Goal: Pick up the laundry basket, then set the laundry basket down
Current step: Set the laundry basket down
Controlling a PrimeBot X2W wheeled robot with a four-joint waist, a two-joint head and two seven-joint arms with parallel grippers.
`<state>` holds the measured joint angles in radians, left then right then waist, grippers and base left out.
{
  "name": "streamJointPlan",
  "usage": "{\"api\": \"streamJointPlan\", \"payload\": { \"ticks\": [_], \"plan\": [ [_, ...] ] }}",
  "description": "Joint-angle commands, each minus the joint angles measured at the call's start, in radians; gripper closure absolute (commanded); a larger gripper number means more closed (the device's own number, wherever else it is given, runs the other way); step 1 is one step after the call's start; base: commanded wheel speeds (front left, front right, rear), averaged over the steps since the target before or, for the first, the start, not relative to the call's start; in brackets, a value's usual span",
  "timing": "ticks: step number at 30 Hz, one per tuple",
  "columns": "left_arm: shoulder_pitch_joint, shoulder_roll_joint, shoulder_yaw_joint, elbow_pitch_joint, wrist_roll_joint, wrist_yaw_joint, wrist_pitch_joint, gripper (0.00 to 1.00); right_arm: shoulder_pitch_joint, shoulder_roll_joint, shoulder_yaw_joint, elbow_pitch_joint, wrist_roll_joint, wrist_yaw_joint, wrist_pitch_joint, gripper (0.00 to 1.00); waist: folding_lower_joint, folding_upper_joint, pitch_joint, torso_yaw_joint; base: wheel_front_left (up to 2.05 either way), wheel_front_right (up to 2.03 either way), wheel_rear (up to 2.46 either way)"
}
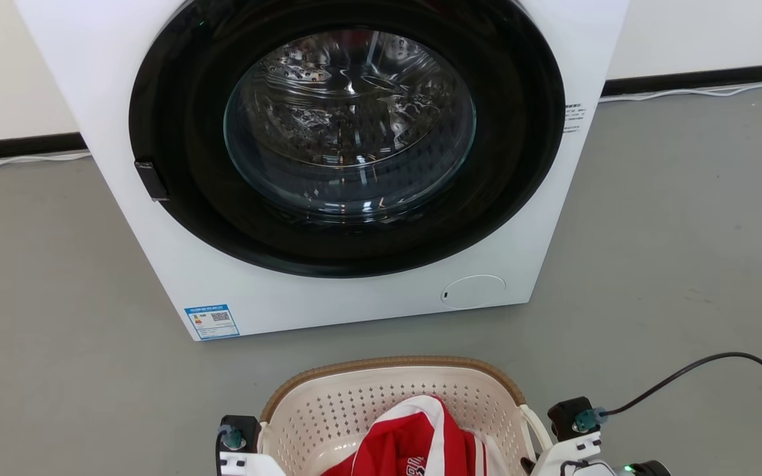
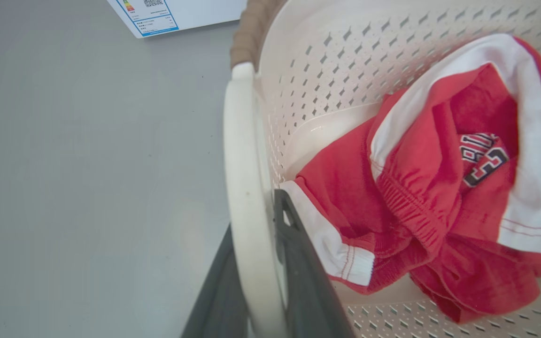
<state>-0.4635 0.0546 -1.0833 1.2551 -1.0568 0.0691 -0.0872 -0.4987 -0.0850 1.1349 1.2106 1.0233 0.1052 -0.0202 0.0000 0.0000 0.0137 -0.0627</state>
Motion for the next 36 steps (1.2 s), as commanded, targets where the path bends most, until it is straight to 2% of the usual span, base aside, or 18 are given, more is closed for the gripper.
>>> {"api": "streamJointPlan", "payload": {
  "ticks": [1, 9, 16, 22, 27, 36],
  "plan": [
    [-0.071, -0.004, 0.008, -0.028, -0.001, -0.002, -0.019, 1.0, -0.03, 0.035, 0.025, -0.03, -0.012, 0.026, -0.025, 1.0, 0.0, 0.0, 0.003, 0.003, 0.0, 0.0, 0.0],
    [-0.128, -0.004, 0.002, -0.044, -0.004, 0.041, -0.05, 1.0, -0.088, 0.029, 0.048, -0.032, -0.026, 0.026, -0.117, 1.0, 0.0, 0.0, 0.081, 0.017, 0.0, 0.0, 0.0],
    [-0.202, -0.004, -0.007, -0.051, 0.007, 0.074, -0.094, 1.0, -0.157, 0.002, 0.055, -0.026, -0.043, 0.026, -0.206, 1.0, 0.0, 0.0, 0.203, 0.035, 0.0, 0.0, 0.0],
    [-0.267, -0.004, -0.004, -0.053, 0.012, 0.097, -0.134, 1.0, -0.229, -0.024, 0.027, -0.023, -0.073, 0.026, -0.24, 1.0, 0.0, 0.0, 0.324, 0.041, 0.0, 0.0, 0.0],
    [-0.316, -0.004, 0.005, -0.054, 0.019, 0.111, -0.158, 1.0, -0.276, -0.062, -0.052, -0.073, -0.127, 0.026, -0.241, 1.0, 0.0, 0.0, 0.408, 0.044, 0.0, 0.0, 0.0],
    [-0.427, -0.004, 0.03, -0.1, 0.058, 0.15, -0.174, 1.0, -0.301, -0.14, -0.305, -0.178, -0.332, 0.026, -0.241, 1.0, 0.0, 0.0, 0.587, 0.065, 0.0, 0.0, 0.0]
  ]
}}
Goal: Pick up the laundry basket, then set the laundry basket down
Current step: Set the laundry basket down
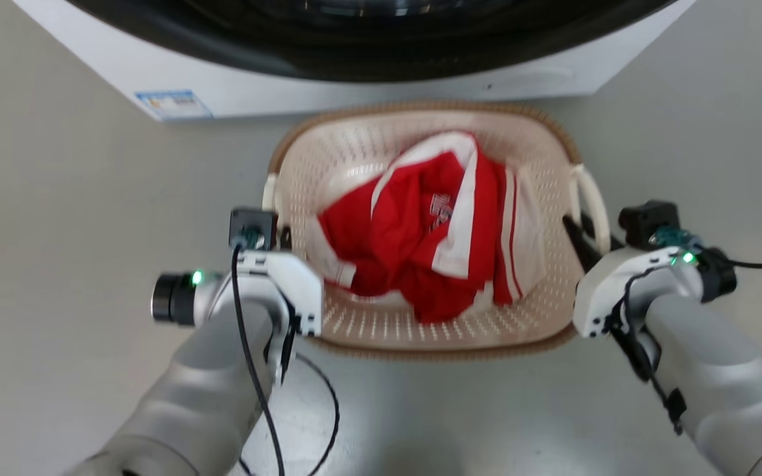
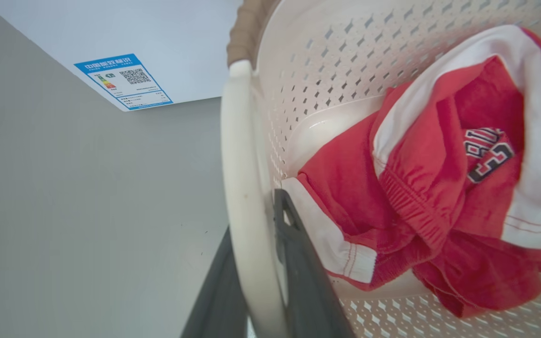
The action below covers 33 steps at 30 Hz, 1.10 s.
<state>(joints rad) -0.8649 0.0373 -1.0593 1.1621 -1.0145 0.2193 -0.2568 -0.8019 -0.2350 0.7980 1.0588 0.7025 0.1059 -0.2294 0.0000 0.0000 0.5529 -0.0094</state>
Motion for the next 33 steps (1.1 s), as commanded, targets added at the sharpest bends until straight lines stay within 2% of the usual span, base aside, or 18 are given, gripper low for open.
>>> {"api": "streamJointPlan", "payload": {
  "ticks": [1, 7, 15, 25, 33],
  "plan": [
    [-0.038, 0.013, 0.015, -0.017, 0.027, 0.006, -0.004, 1.0, 0.002, 0.004, 0.002, -0.039, -0.038, 0.025, -0.032, 1.0, 0.0, 0.0, 0.066, 0.015, 0.0, 0.0, 0.0],
    [-0.079, 0.018, 0.088, -0.084, 0.11, 0.037, -0.005, 1.0, 0.02, -0.009, -0.175, -0.119, -0.196, 0.025, -0.032, 1.0, 0.0, 0.0, 0.158, 0.031, 0.0, 0.0, 0.0],
    [-0.08, 0.02, 0.214, -0.163, 0.238, 0.05, -0.005, 1.0, 0.049, 0.004, -0.357, -0.206, -0.35, 0.025, -0.032, 1.0, 0.0, 0.0, 0.26, 0.049, 0.0, 0.0, 0.0],
    [-0.091, 0.016, 0.318, -0.197, 0.356, 0.043, -0.005, 1.0, 0.05, 0.016, -0.462, -0.242, -0.422, 0.025, -0.032, 1.0, 0.0, 0.0, 0.334, 0.065, 0.0, 0.0, 0.0],
    [-0.089, 0.014, 0.366, -0.217, 0.418, 0.036, -0.005, 1.0, 0.066, 0.033, -0.516, -0.278, -0.46, 0.025, -0.032, 1.0, 0.0, 0.0, 0.363, 0.069, 0.0, 0.0, 0.0]
  ]
}}
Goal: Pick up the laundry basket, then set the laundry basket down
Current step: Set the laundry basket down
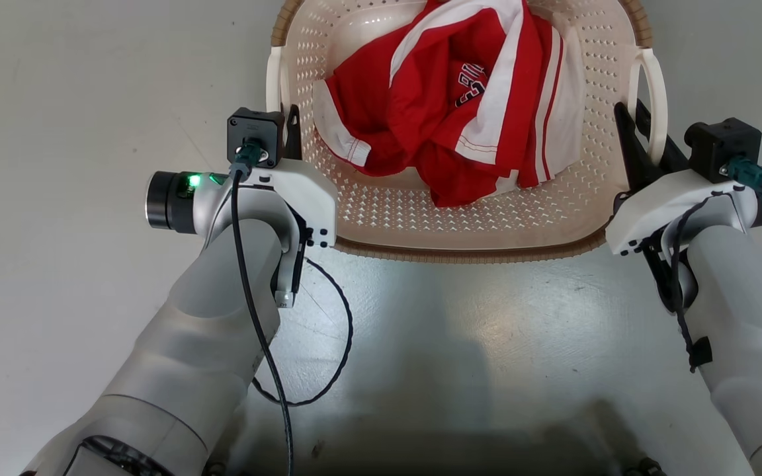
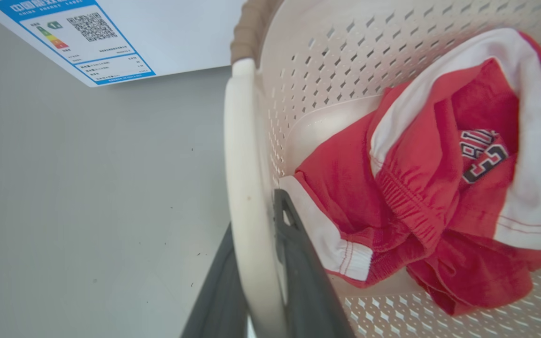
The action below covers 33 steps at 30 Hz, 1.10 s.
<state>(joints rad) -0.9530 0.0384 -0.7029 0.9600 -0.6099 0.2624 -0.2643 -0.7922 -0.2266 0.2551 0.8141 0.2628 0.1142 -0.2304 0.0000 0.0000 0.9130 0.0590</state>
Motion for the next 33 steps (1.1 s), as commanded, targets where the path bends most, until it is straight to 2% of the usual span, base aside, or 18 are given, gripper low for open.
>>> {"api": "streamJointPlan", "payload": {
  "ticks": [1, 15, 33],
  "plan": [
    [0.0, 0.012, 0.014, -0.018, 0.018, -0.009, 0.003, 1.0, 0.057, 0.026, 0.022, -0.037, -0.025, 0.017, -0.031, 1.0, 0.0, 0.0, 0.006, 0.001, 0.0, 0.0, 0.0],
    [-0.008, 0.012, 0.035, -0.029, 0.04, -0.014, 0.003, 1.0, 0.047, 0.037, -0.01, -0.049, -0.044, 0.017, -0.031, 1.0, 0.0, 0.0, 0.044, 0.003, 0.0, 0.0, 0.0],
    [-0.019, 0.012, 0.005, 0.007, 0.009, -0.021, 0.003, 1.0, 0.039, 0.047, -0.022, -0.031, -0.05, 0.017, -0.031, 1.0, 0.0, 0.0, 0.051, 0.001, 0.0, 0.0, 0.0]
  ]
}}
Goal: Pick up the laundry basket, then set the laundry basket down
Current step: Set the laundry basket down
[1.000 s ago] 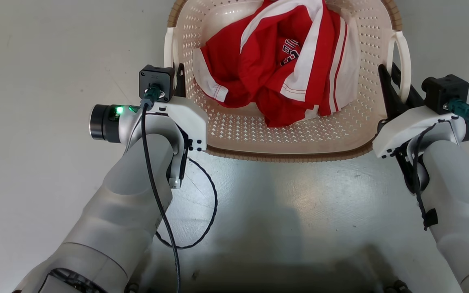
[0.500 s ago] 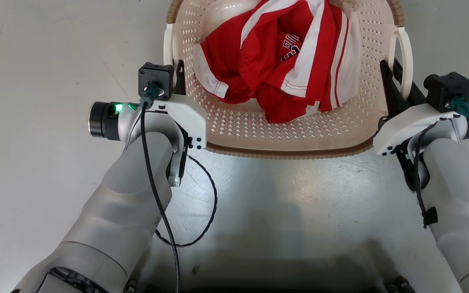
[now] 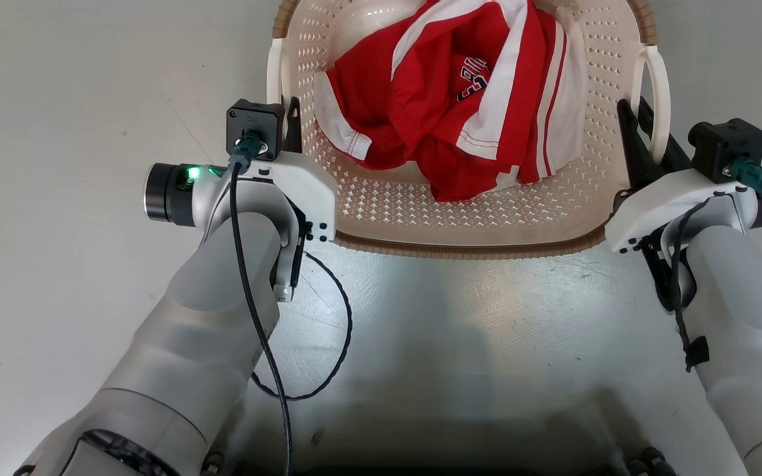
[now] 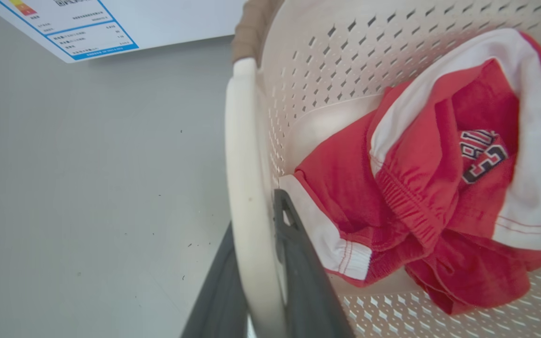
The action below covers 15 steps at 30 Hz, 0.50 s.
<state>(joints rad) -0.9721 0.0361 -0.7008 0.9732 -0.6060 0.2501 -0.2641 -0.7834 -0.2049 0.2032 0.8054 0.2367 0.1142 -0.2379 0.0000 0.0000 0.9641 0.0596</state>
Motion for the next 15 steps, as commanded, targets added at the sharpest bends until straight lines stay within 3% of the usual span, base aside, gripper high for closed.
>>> {"api": "streamJointPlan", "payload": {
  "ticks": [1, 8, 9, 10, 11, 12, 13, 15],
  "plan": [
    [-0.001, 0.014, 0.0, -0.006, 0.002, -0.009, 0.002, 1.0, 0.029, 0.025, 0.031, -0.022, -0.024, 0.017, -0.024, 1.0, 0.0, 0.0, 0.001, 0.001, 0.0, 0.0, 0.0],
    [-0.005, 0.014, -0.018, -0.009, -0.017, -0.003, 0.002, 1.0, 0.024, 0.028, 0.026, -0.015, -0.025, 0.017, -0.024, 1.0, 0.0, 0.0, 0.006, 0.002, 0.0, 0.0, 0.0],
    [-0.005, 0.014, -0.019, -0.007, -0.02, -0.002, 0.002, 1.0, 0.023, 0.029, 0.019, -0.01, -0.025, 0.017, -0.024, 0.92, 0.0, 0.0, 0.007, 0.002, 0.0, 0.0, 0.0],
    [-0.004, 0.014, -0.021, -0.004, -0.025, -0.001, 0.002, 1.0, 0.022, 0.029, 0.01, -0.005, -0.029, 0.017, -0.024, 0.58, 0.0, 0.0, 0.007, 0.002, 0.0, 0.0, 0.0],
    [-0.004, 0.014, -0.021, -0.004, -0.025, -0.001, 0.002, 1.0, 0.022, 0.029, 0.01, -0.005, -0.029, 0.017, -0.024, 0.58, 0.0, 0.0, 0.007, 0.002, 0.0, 0.0, 0.0],
    [-0.004, 0.014, -0.023, -0.002, -0.03, 0.0, 0.002, 0.64, 0.021, 0.031, 0.004, 0.0, -0.033, 0.017, -0.024, 0.08, 0.0, 0.0, 0.008, 0.002, 0.0, 0.0, 0.0],
    [-0.003, 0.014, -0.027, 0.004, -0.037, 0.0, 0.002, 0.0, 0.021, 0.034, 0.0, 0.004, -0.036, 0.017, -0.024, 0.0, 0.0, 0.0, 0.008, 0.002, 0.0, 0.0, 0.0],
    [-0.001, 0.014, -0.034, 0.014, -0.055, 0.002, 0.002, 0.0, 0.02, 0.038, -0.008, 0.007, -0.044, 0.017, -0.024, 0.0, 0.0, 0.0, 0.007, 0.002, 0.0, 0.0, 0.0]
  ]
}}
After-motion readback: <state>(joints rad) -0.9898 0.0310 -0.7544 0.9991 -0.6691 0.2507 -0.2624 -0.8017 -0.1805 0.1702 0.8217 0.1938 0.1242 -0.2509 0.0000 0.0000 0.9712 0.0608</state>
